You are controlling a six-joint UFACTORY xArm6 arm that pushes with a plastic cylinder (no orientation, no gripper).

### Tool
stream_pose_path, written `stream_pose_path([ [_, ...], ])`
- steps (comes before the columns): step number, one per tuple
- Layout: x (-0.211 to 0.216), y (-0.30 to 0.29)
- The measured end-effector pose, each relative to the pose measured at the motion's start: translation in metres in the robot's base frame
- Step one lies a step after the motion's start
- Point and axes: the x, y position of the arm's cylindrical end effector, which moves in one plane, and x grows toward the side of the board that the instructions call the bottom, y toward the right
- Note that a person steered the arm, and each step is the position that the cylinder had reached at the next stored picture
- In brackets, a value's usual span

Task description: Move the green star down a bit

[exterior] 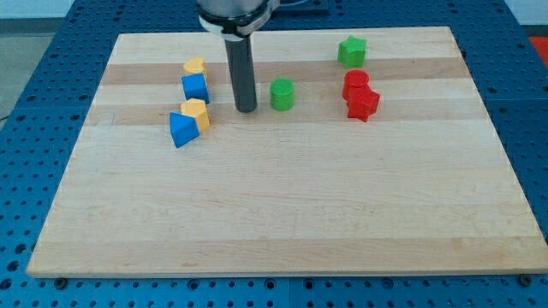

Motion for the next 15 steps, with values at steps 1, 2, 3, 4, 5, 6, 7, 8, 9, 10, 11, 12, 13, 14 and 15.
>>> stream_pose_path([
  [1,-0.004,0.047],
  [2,-0.004,0.098],
  [3,-0.004,0.094],
  [4,-0.009,0.05],
  [5,-0.052,0.033],
  [6,-0.105,0.036],
  [7,-0.139,0.069],
  [8,-0.15,0.133],
  [9,-0.132,0.169],
  [10,-0.106,0.171],
  [11,-0.114,0.174],
  [12,-0.117,0.211],
  [13,-0.109,0.242],
  [14,-0.093,0.247],
  [15,-0.086,0.236],
])
